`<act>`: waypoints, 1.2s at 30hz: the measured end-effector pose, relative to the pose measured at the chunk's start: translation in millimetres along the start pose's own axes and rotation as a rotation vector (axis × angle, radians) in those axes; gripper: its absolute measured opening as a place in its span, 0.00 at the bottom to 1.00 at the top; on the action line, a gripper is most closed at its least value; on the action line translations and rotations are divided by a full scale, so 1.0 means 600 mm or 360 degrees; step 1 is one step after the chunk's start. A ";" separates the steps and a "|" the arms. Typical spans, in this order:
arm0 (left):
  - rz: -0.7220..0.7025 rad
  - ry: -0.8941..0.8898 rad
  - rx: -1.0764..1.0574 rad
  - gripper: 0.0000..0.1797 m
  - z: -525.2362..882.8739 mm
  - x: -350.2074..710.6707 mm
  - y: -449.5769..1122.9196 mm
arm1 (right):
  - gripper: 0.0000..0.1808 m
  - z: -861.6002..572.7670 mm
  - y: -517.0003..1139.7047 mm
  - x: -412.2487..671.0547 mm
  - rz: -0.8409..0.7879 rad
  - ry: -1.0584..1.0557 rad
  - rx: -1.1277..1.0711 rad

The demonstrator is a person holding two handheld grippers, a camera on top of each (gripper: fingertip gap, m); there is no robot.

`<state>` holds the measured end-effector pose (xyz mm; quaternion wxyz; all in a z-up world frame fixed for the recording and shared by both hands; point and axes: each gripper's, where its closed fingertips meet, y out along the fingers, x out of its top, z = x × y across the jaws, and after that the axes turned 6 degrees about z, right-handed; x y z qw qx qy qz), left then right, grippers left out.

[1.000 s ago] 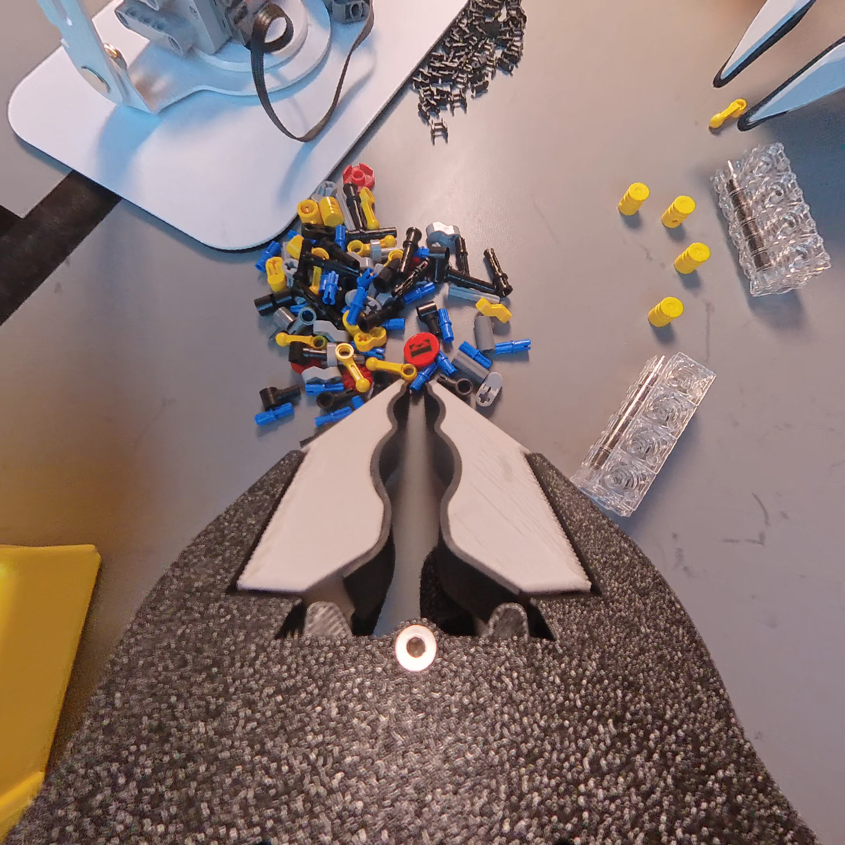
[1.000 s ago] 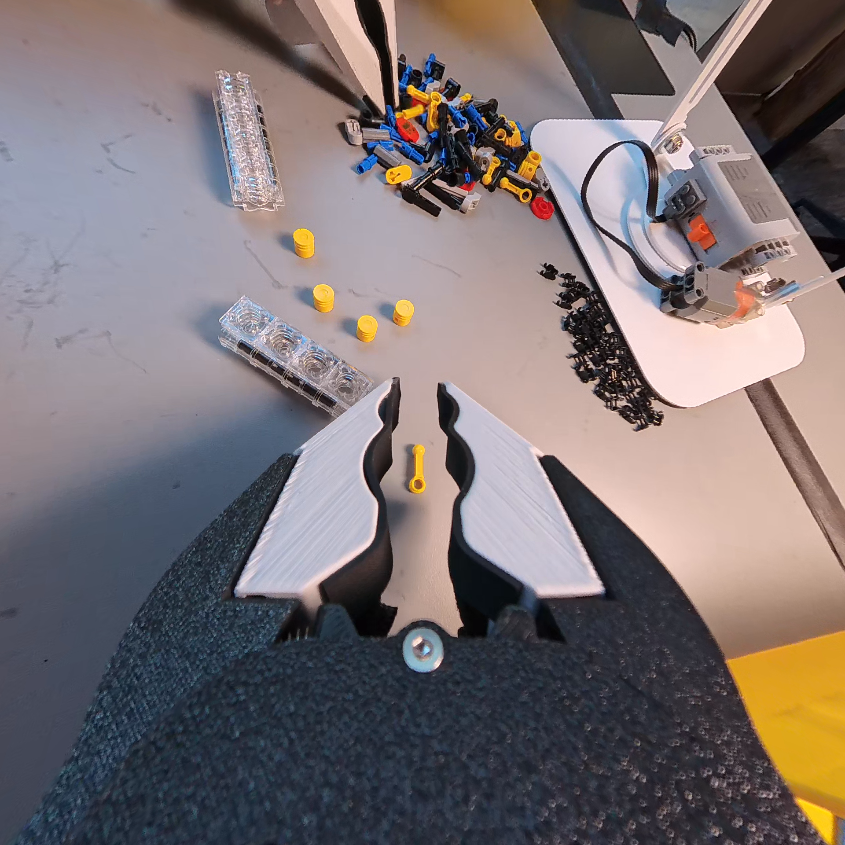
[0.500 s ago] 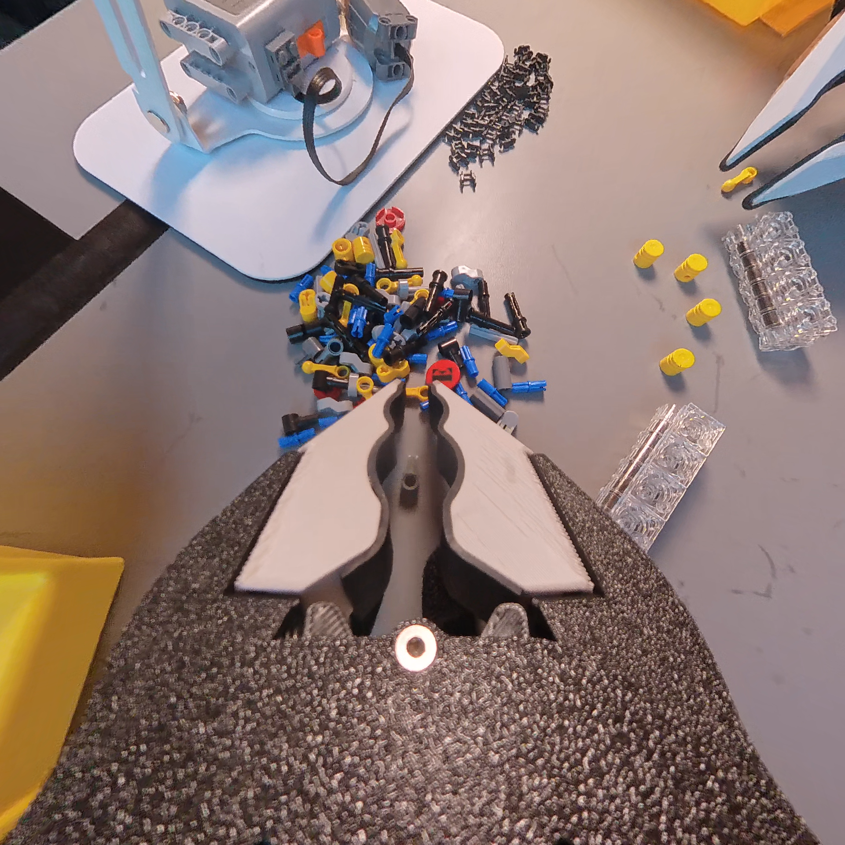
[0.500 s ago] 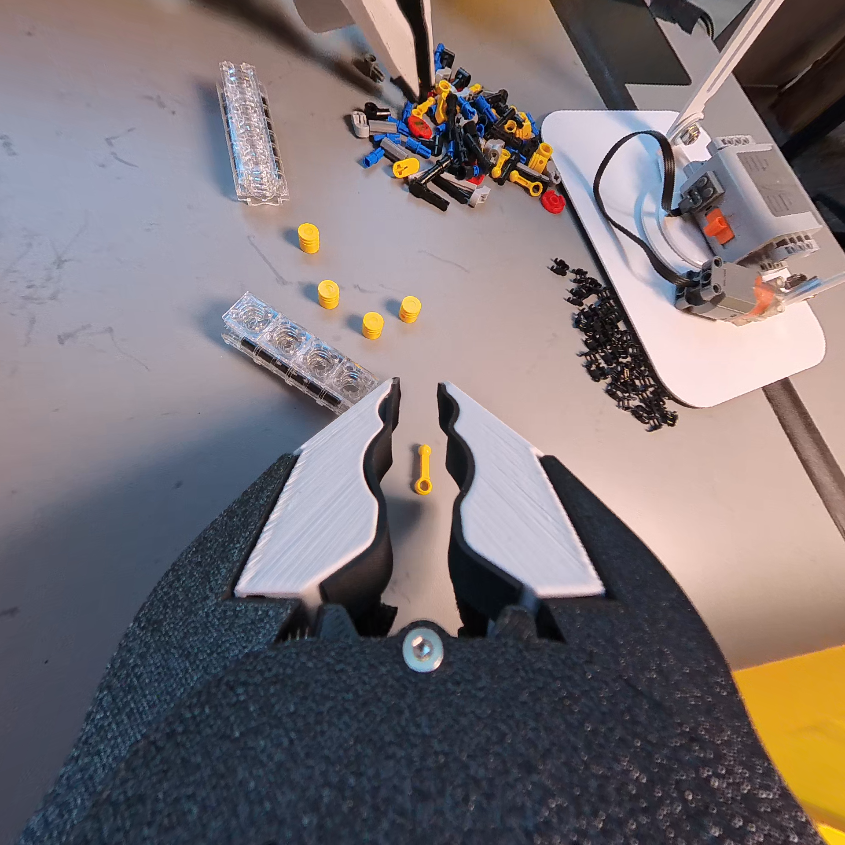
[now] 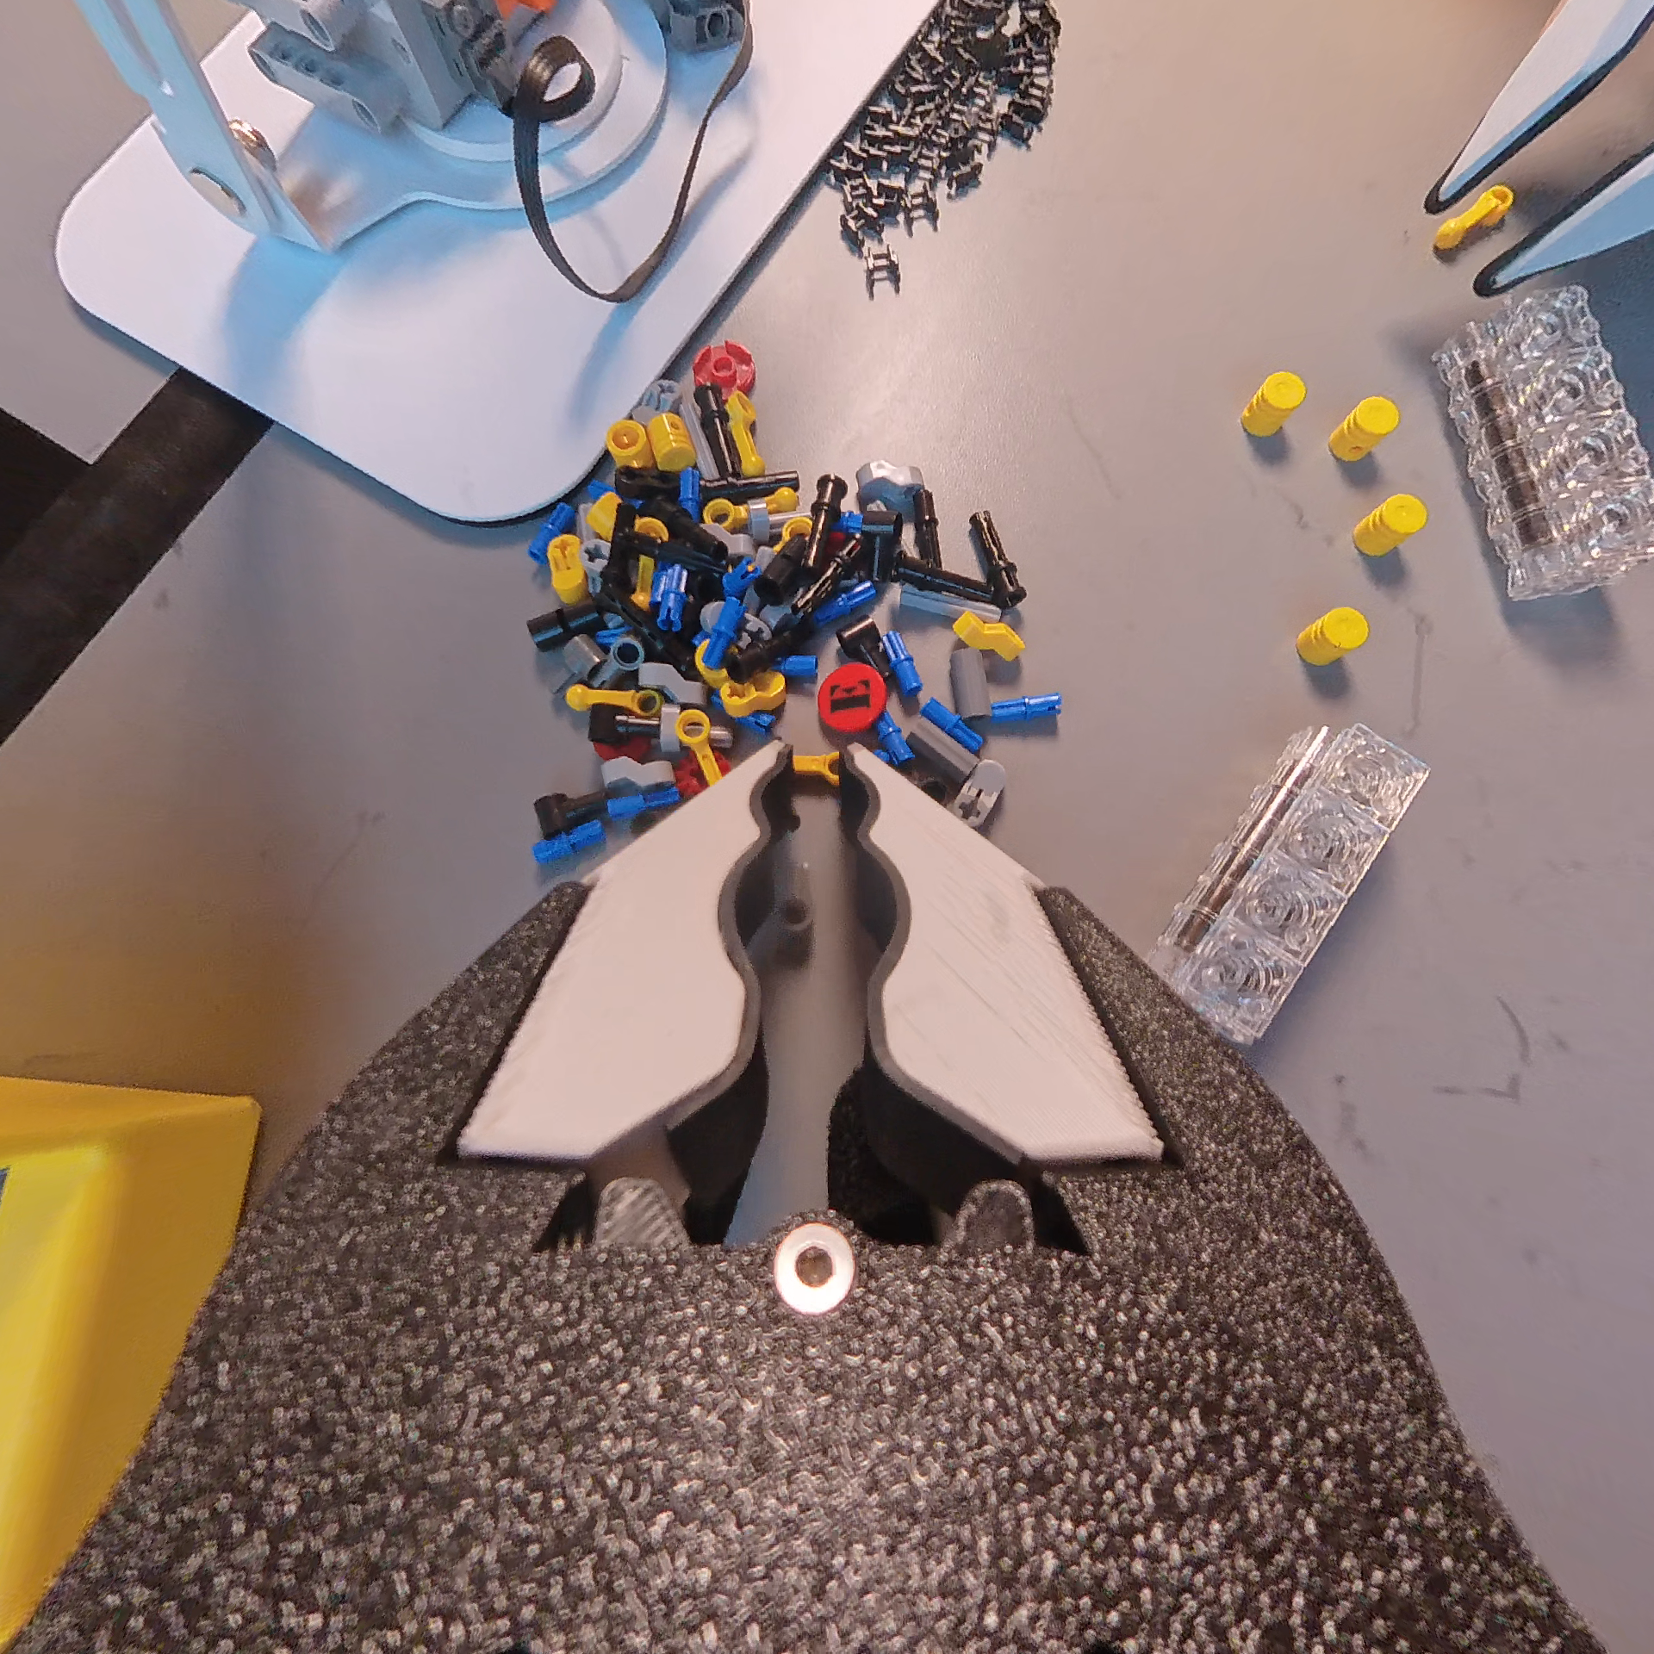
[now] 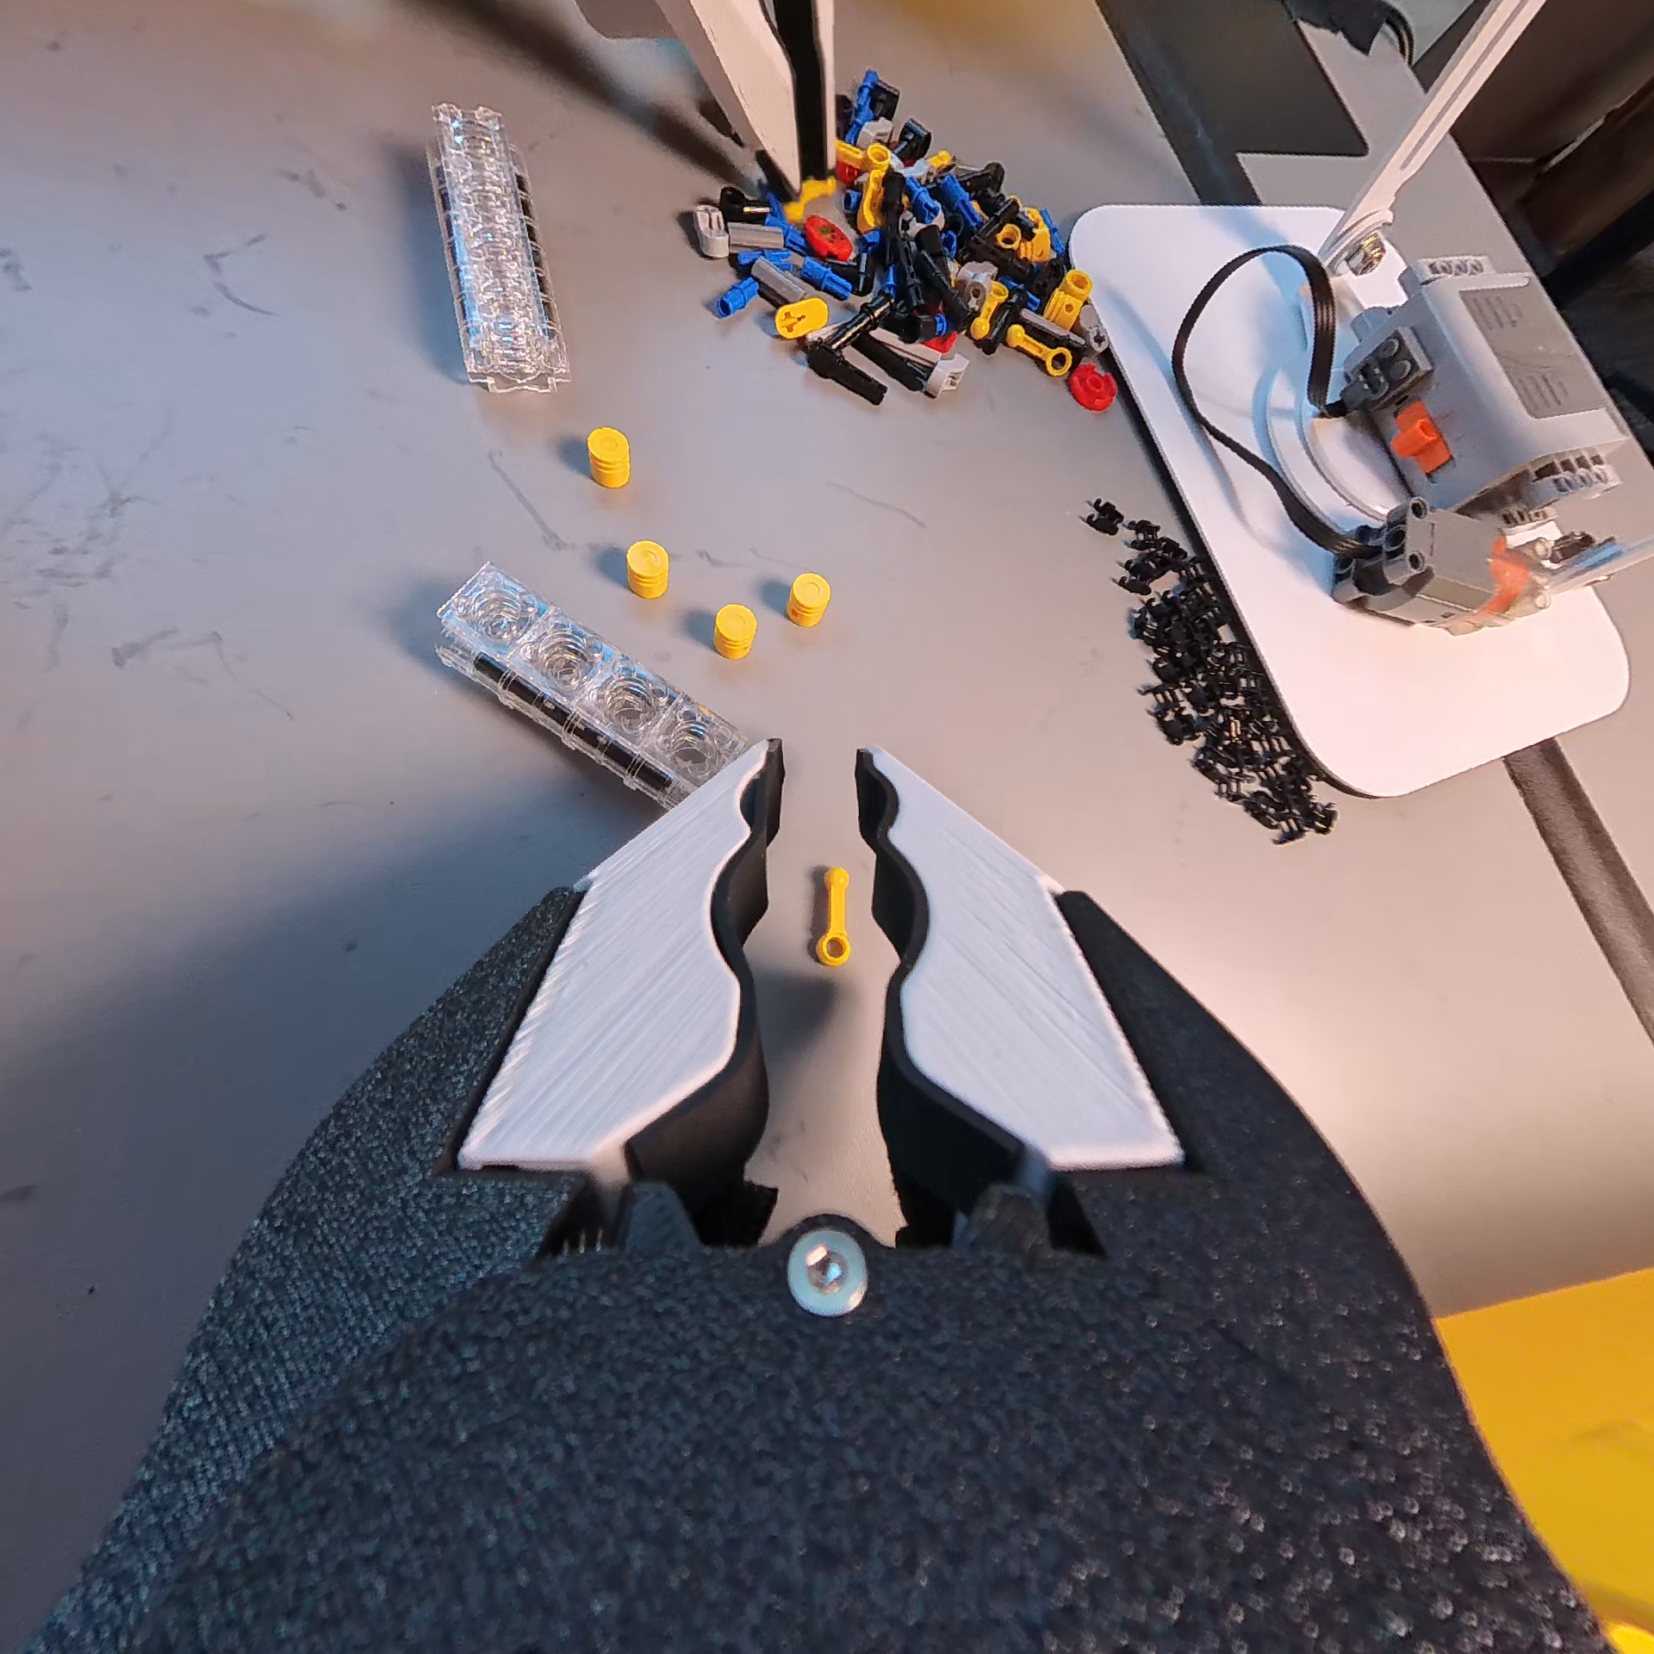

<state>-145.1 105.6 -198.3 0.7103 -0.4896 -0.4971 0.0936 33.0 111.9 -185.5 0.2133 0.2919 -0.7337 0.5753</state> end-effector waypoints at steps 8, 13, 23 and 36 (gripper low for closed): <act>0.0078 0.0008 -0.0022 0.04 0.005 -0.021 -0.016 | 0.09 -0.004 -0.001 -0.004 0.0002 0.0010 -0.0003; 0.0140 0.0034 -0.0105 0.04 -0.008 -0.034 -0.026 | 0.09 -0.004 0.000 -0.008 0.0009 0.0017 0.0004; 0.0226 0.0070 -0.0187 0.07 -0.025 -0.048 -0.052 | 0.09 -0.001 0.007 -0.013 0.0023 0.0024 0.0030; 0.0228 0.0043 -0.0104 0.07 -0.018 -0.041 -0.030 | 0.09 0.004 0.010 -0.013 0.0031 0.0017 0.0043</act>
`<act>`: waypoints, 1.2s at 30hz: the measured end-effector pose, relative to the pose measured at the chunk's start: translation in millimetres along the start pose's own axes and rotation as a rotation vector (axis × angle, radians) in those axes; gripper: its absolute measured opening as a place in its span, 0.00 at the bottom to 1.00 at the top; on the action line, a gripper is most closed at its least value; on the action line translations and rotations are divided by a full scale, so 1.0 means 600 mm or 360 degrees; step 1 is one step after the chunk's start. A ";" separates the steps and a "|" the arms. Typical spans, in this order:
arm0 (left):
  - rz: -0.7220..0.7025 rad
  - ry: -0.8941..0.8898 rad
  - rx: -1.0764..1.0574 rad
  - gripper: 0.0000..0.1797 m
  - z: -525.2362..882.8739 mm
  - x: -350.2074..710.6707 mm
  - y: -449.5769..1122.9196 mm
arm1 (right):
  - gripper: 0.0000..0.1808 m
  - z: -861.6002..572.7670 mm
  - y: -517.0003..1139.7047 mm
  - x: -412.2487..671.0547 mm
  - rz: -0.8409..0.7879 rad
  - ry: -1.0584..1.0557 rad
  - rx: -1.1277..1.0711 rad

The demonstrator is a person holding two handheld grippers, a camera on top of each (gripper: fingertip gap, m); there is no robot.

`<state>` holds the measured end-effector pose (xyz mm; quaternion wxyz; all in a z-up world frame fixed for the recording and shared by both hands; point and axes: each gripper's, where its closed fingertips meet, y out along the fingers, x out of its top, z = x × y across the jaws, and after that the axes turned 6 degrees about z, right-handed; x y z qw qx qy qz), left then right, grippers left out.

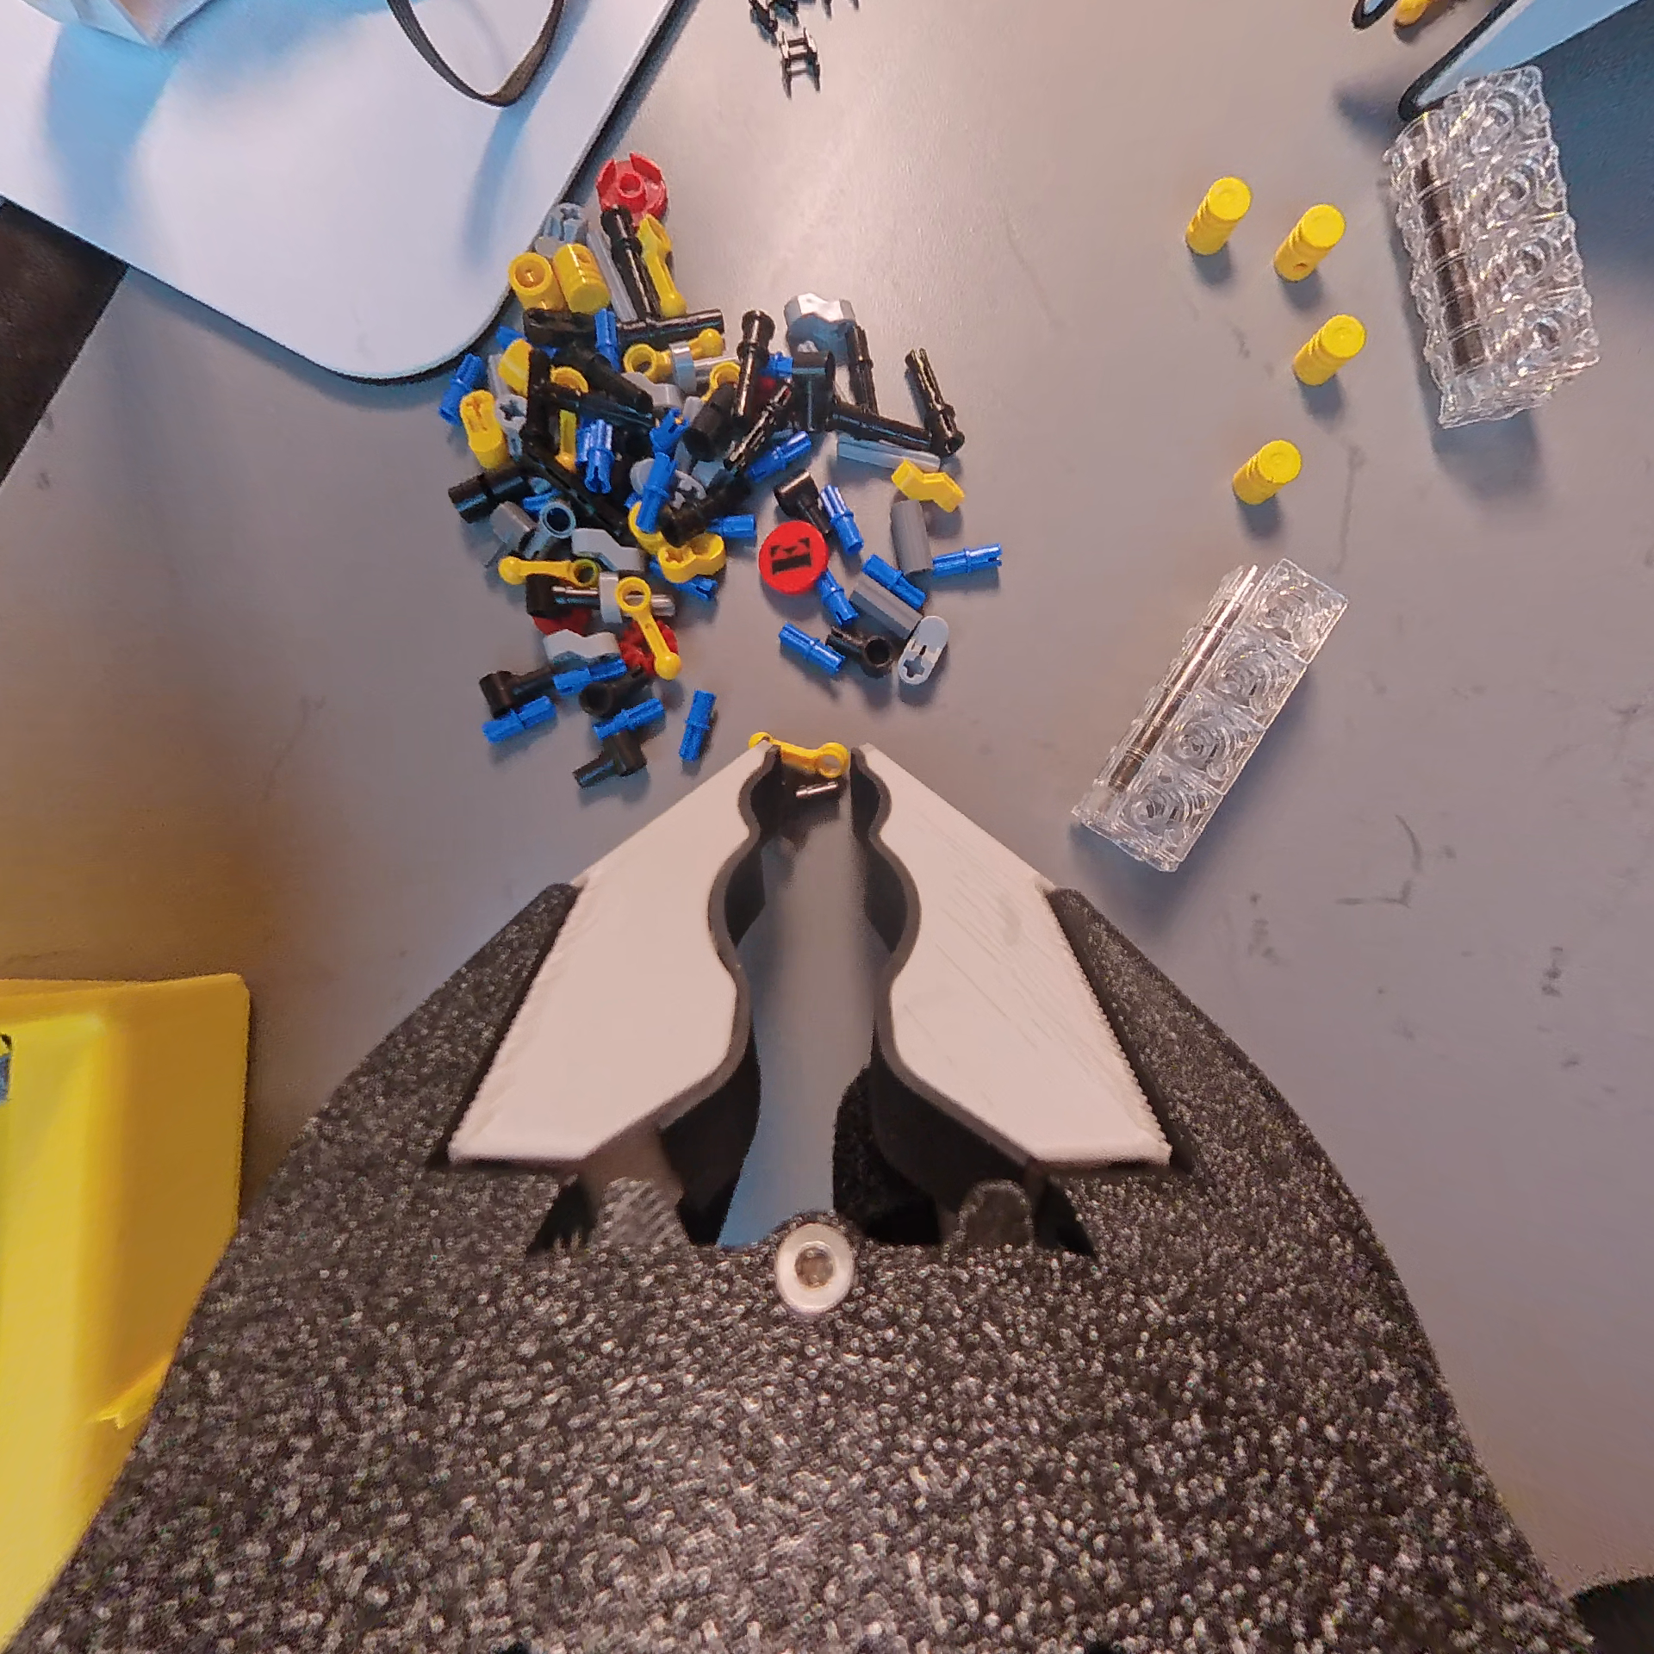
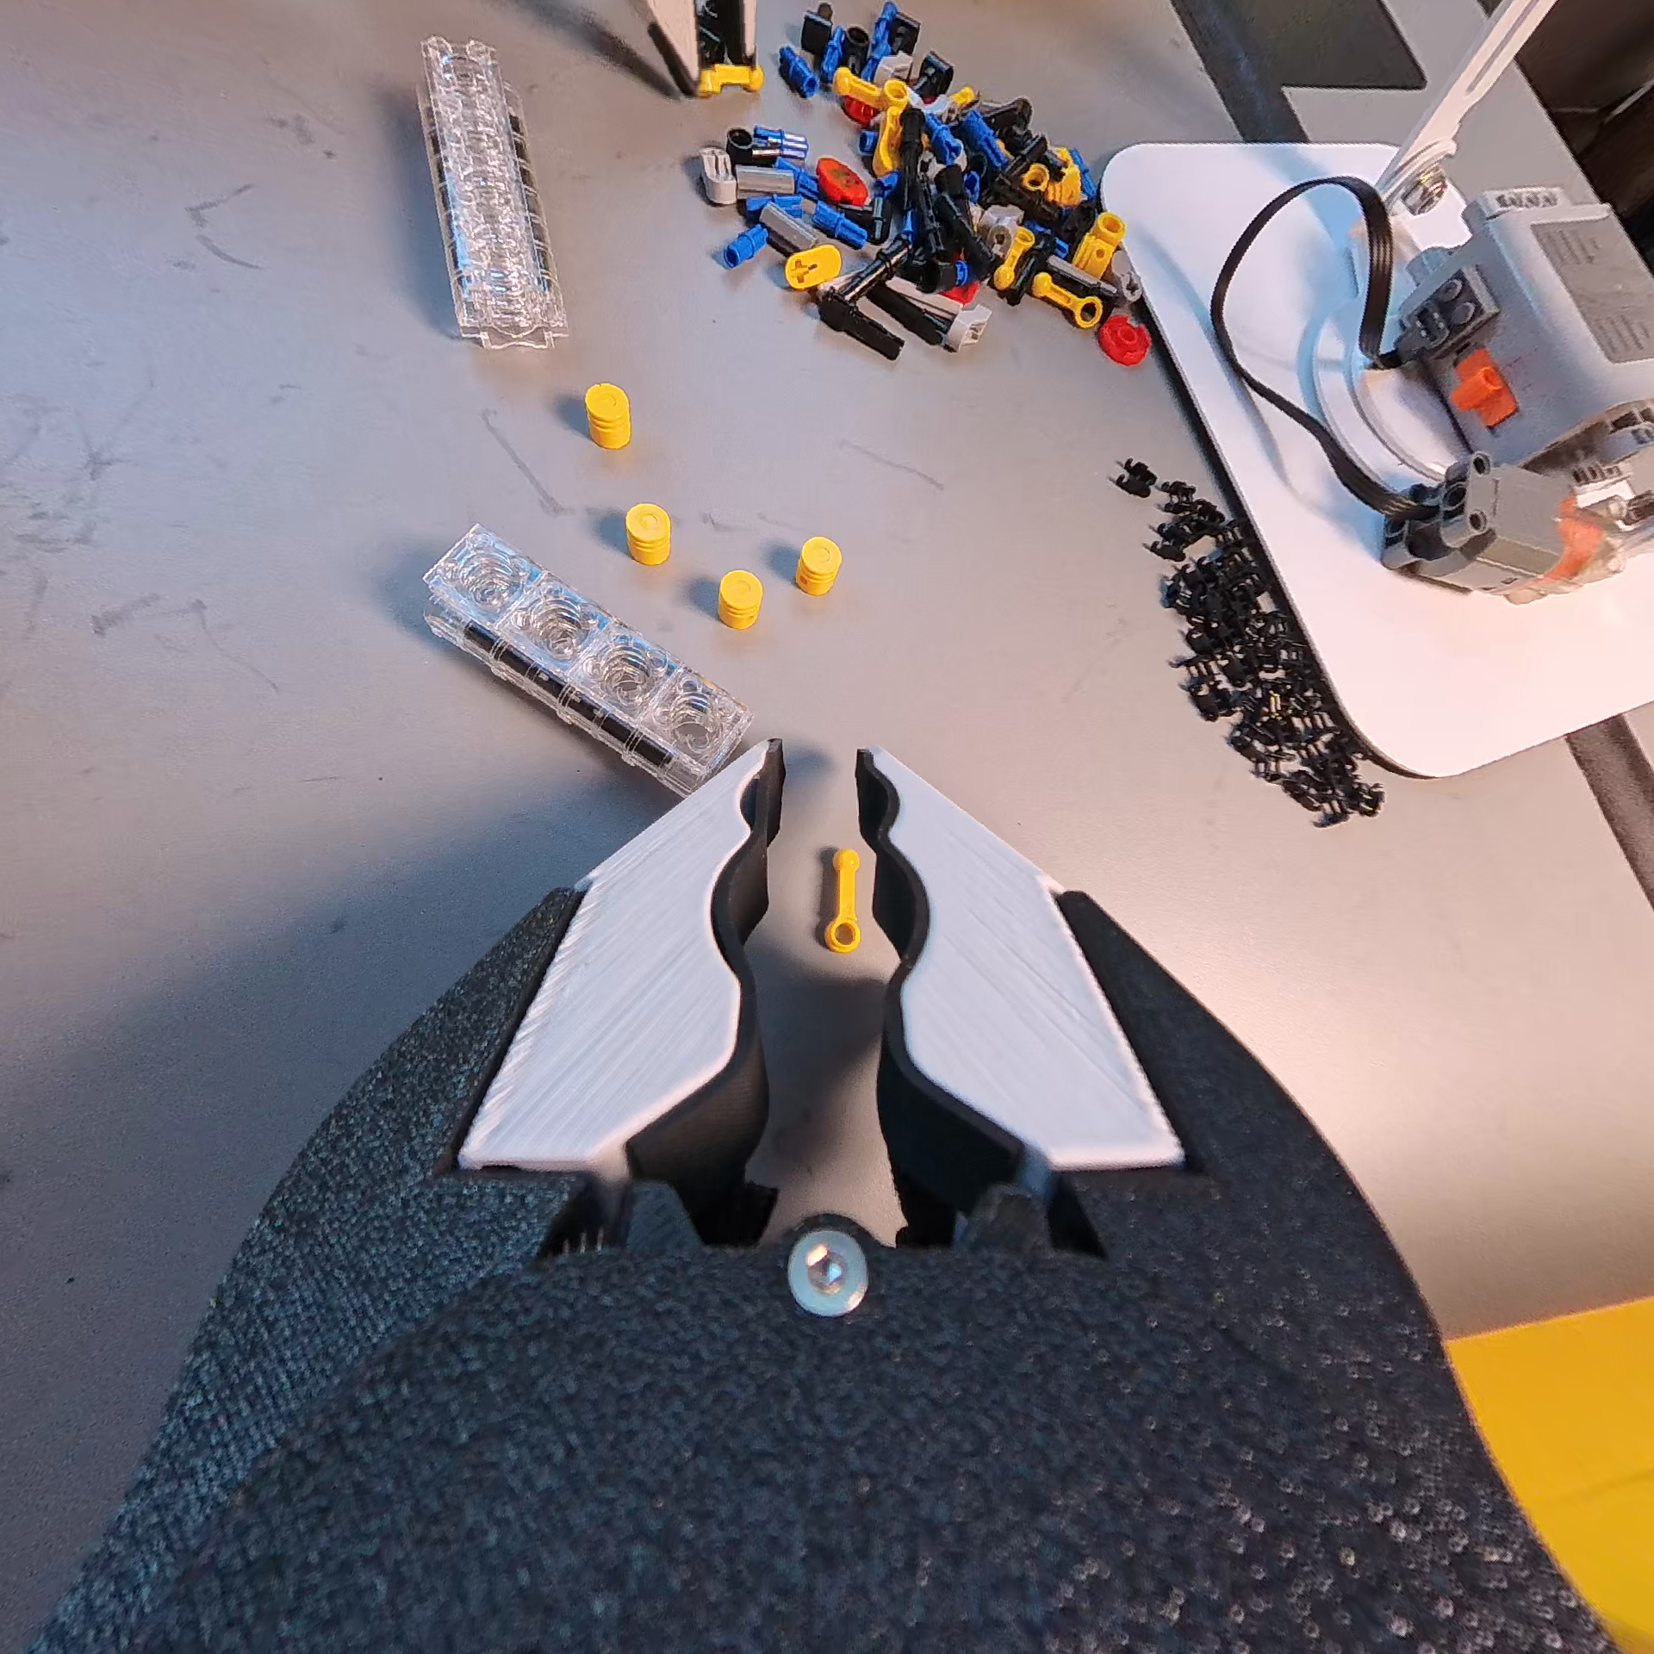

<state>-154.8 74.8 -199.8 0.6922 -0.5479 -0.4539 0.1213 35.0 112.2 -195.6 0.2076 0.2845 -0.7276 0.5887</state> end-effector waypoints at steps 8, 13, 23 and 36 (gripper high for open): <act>-0.0014 0.0043 0.0052 0.07 0.000 0.008 0.006 | 0.09 0.002 0.002 -0.002 0.0008 -0.0001 0.0006; -0.0015 0.0150 0.0119 0.03 0.000 0.011 0.007 | 0.09 0.002 0.001 0.000 0.0004 -0.0007 -0.0002; -0.0085 0.0132 0.0173 0.00 0.012 0.017 -0.008 | 0.09 0.000 -0.004 0.004 -0.0006 -0.0018 -0.0021; -0.0075 -0.0004 0.0098 0.09 0.014 0.008 -0.004 | 0.09 0.000 -0.002 0.001 0.0003 -0.0014 -0.0011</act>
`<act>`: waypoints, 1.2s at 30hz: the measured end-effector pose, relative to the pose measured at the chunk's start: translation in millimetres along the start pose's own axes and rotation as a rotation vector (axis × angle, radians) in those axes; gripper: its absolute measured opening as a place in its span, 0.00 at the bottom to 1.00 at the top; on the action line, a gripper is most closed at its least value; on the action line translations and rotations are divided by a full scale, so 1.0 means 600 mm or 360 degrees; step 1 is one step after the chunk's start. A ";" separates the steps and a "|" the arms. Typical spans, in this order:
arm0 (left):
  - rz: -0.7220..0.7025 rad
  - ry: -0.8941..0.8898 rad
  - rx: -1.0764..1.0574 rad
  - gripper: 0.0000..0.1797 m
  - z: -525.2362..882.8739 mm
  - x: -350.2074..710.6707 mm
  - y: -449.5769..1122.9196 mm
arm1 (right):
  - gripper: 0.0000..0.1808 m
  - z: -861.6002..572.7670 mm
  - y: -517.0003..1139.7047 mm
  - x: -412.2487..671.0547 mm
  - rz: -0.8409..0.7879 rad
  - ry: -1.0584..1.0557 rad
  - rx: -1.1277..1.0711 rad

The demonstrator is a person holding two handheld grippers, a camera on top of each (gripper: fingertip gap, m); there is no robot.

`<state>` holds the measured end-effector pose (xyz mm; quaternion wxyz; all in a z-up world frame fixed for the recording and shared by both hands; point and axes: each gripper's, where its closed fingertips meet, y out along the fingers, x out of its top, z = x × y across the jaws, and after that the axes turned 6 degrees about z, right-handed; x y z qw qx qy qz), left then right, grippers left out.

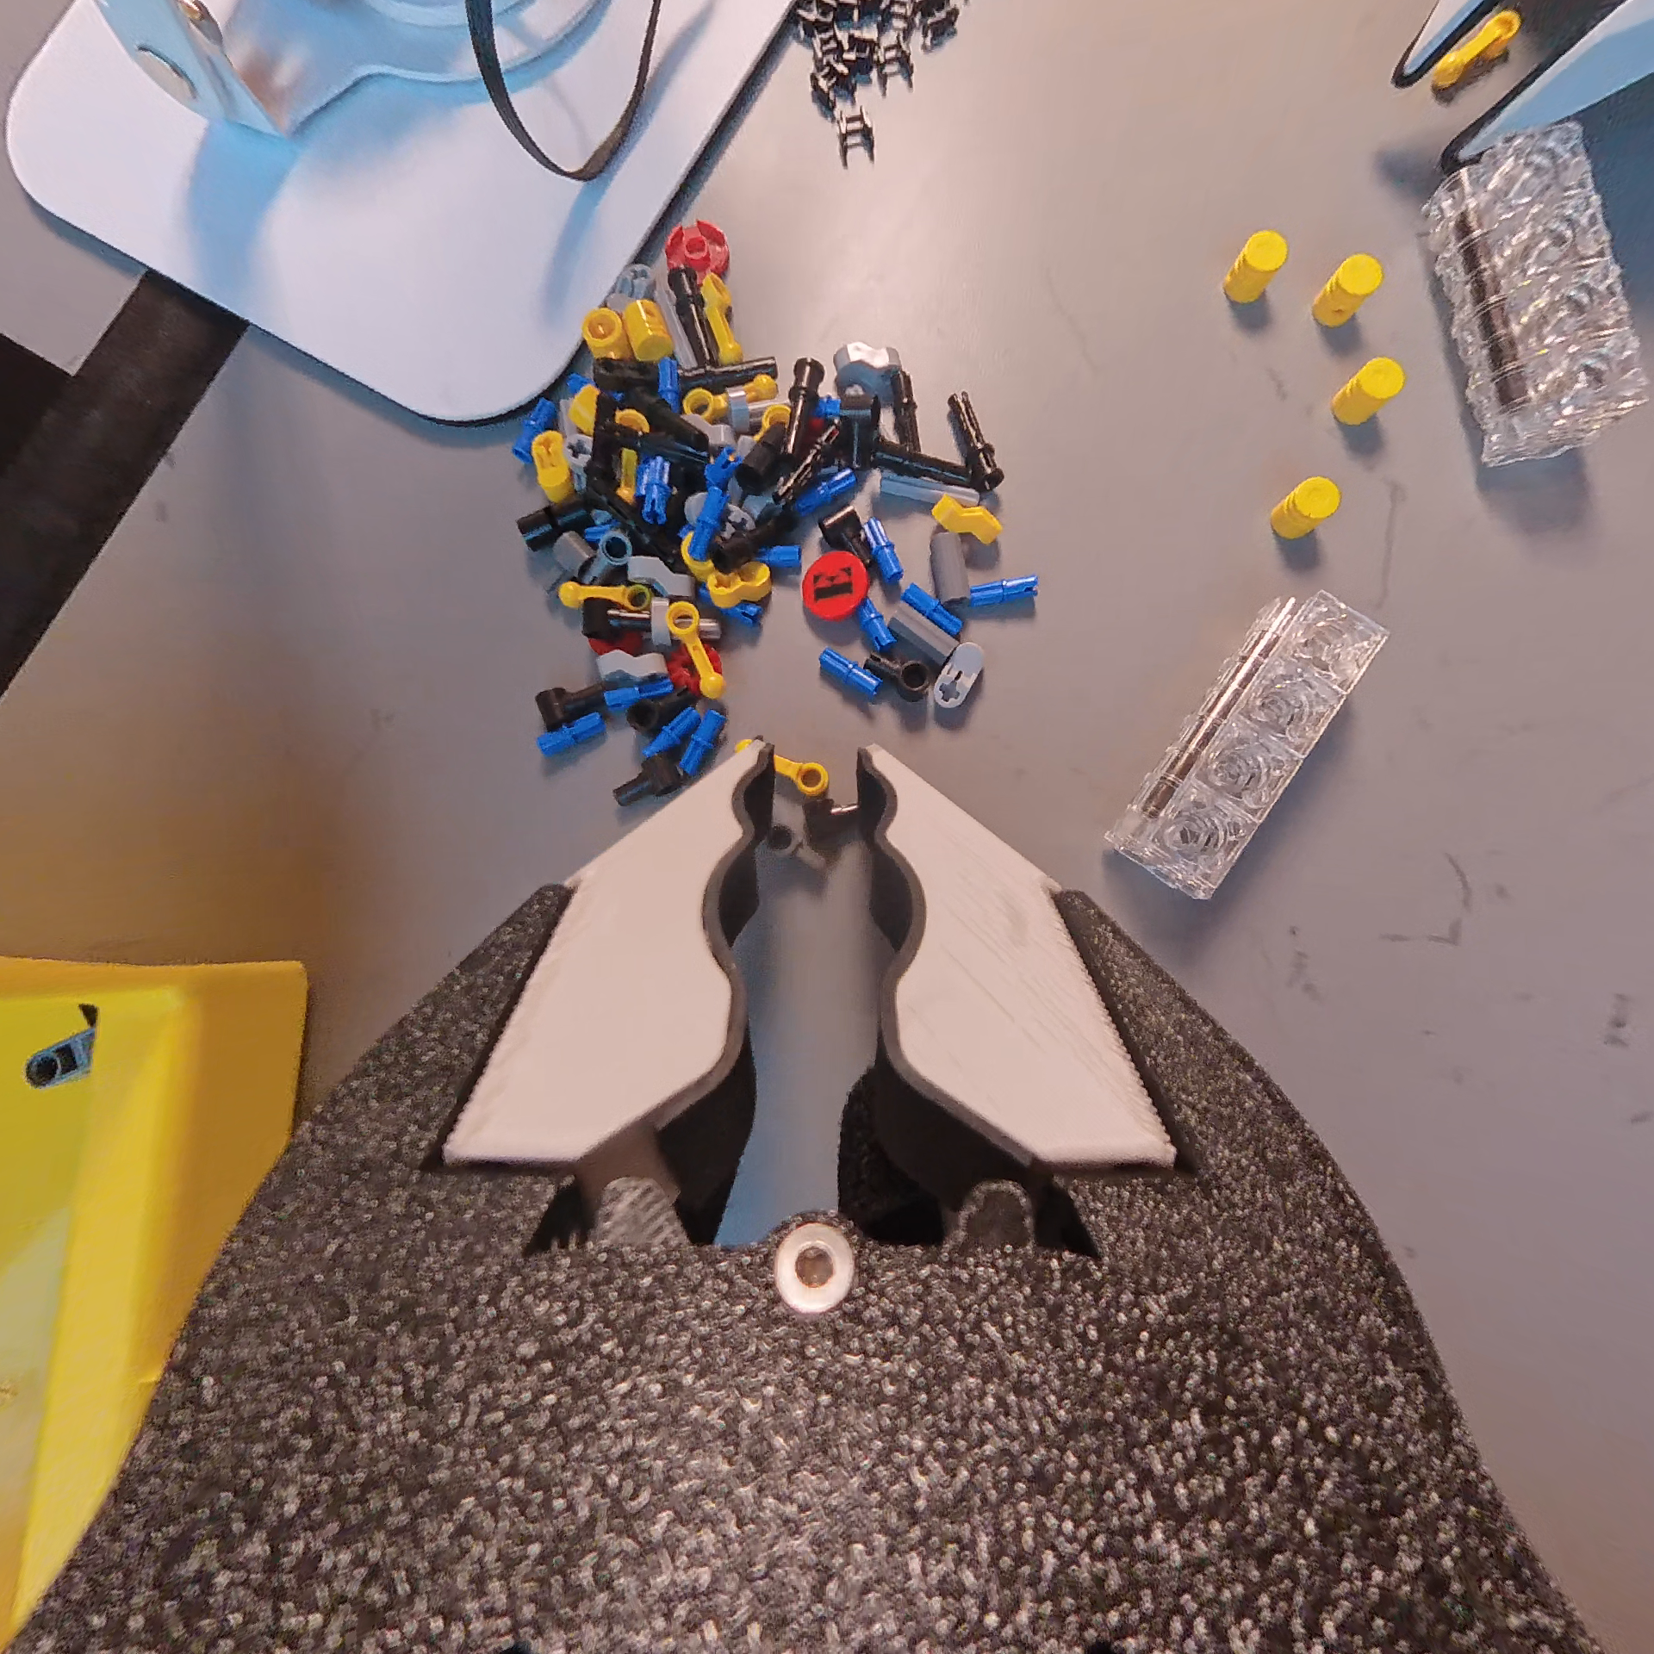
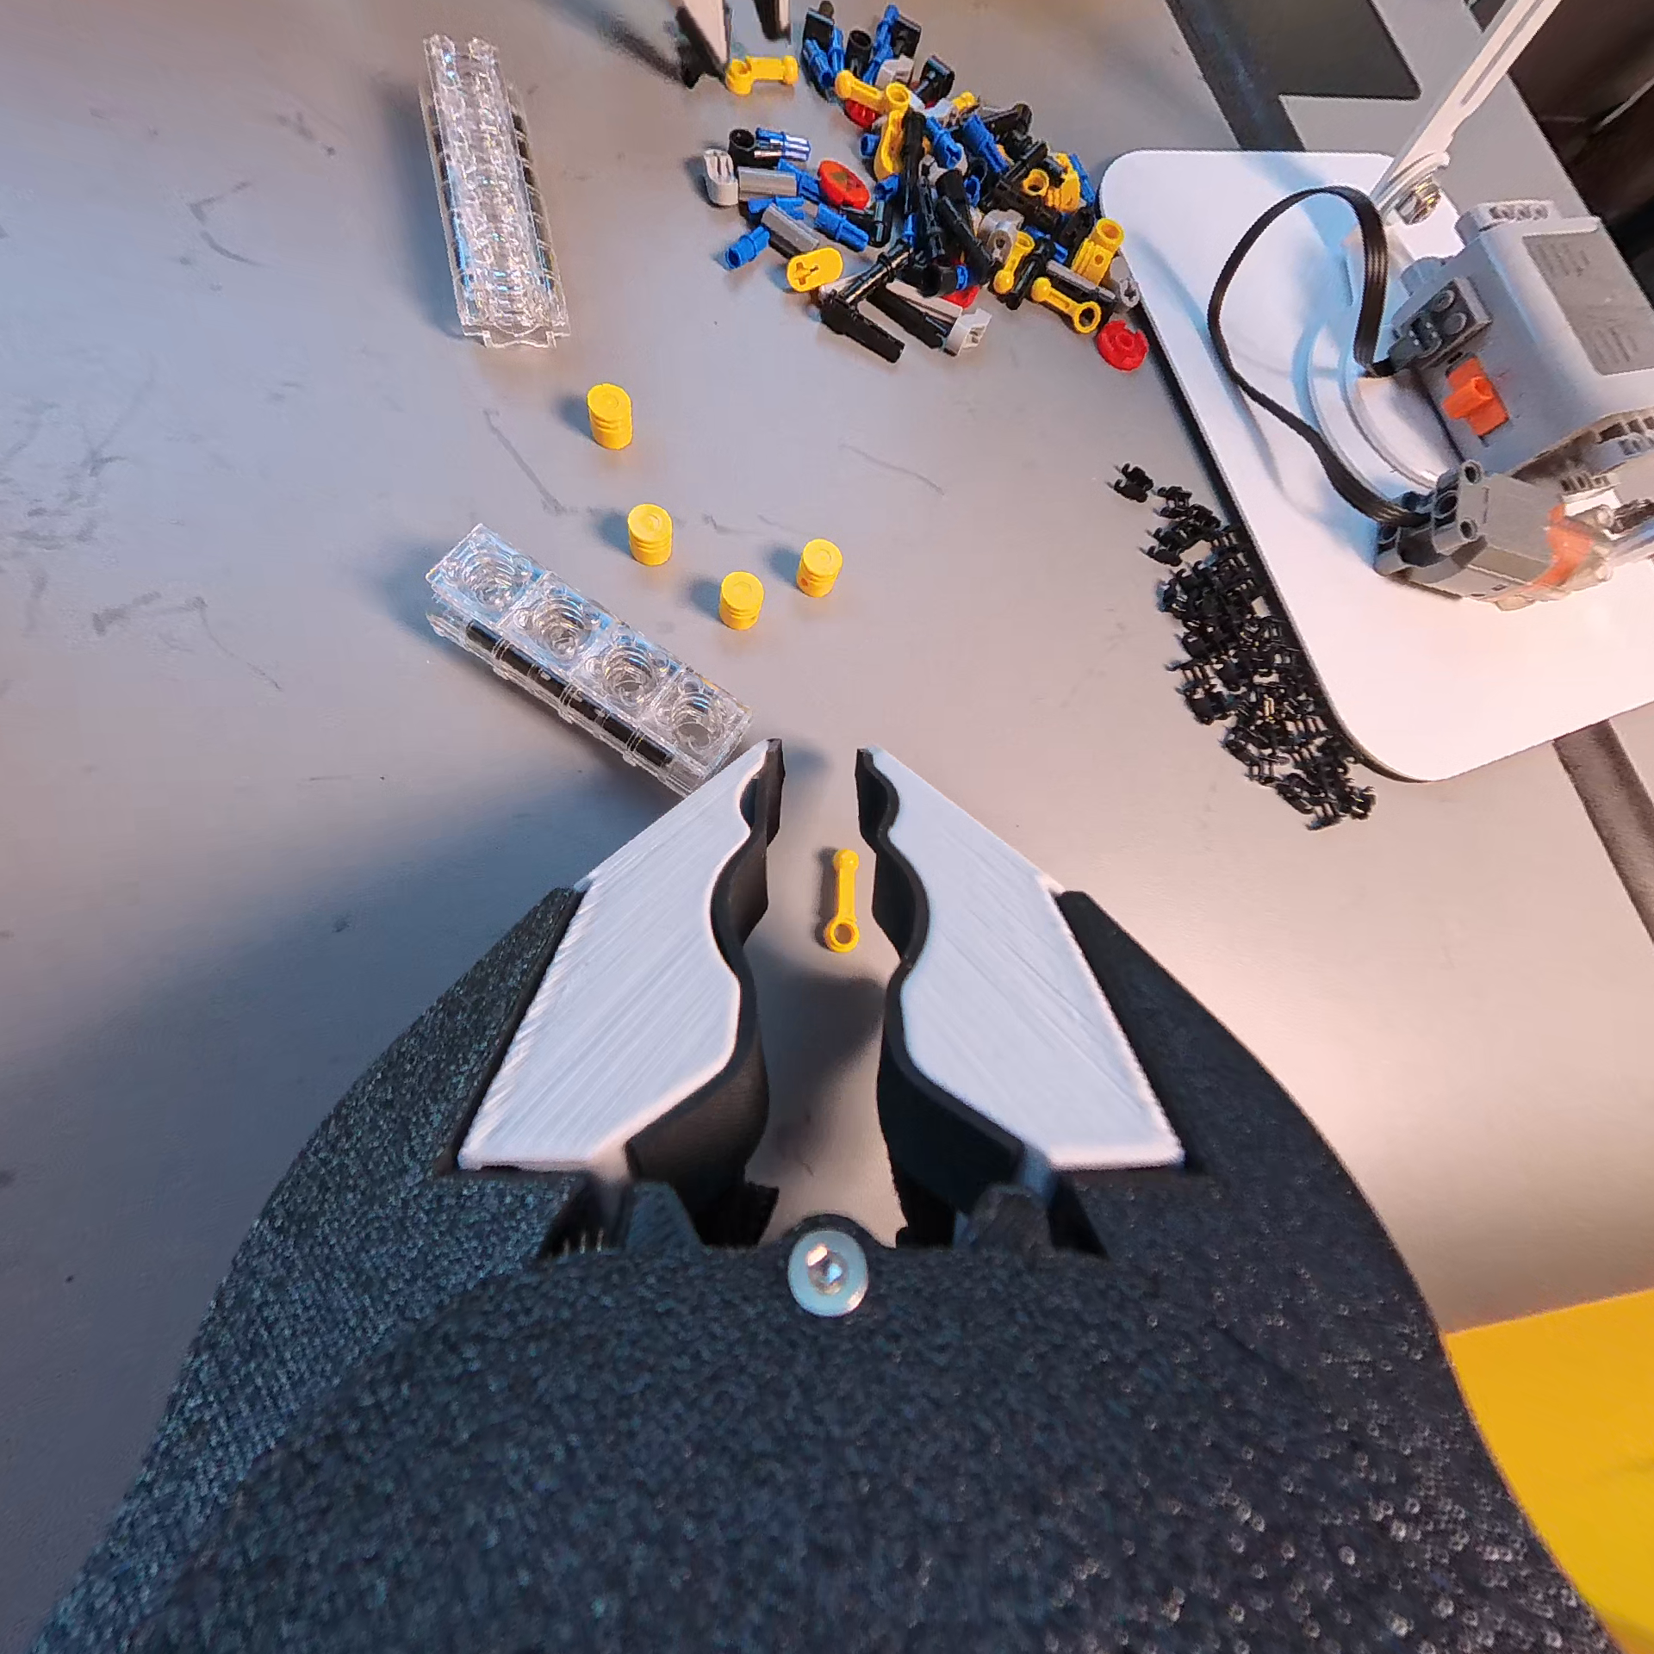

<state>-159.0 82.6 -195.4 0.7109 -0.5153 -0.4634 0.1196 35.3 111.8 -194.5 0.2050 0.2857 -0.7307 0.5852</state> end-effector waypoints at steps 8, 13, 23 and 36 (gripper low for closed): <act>0.0070 -0.0018 0.0070 0.08 0.012 -0.012 0.005 | 0.09 -0.001 0.000 -0.002 0.0002 0.0003 0.0001; 0.0055 -0.0085 0.0053 0.08 0.014 -0.009 0.006 | 0.09 -0.002 0.000 -0.002 0.0002 0.0006 0.0000; -0.0150 -0.0083 0.0028 0.00 0.004 0.034 -0.010 | 0.10 -0.014 -0.013 0.026 -0.0135 -0.0019 -0.0093; -0.0919 0.0706 -0.0122 0.00 -0.237 0.205 -0.075 | 0.12 0.064 -0.095 0.171 -0.0918 0.0181 0.0415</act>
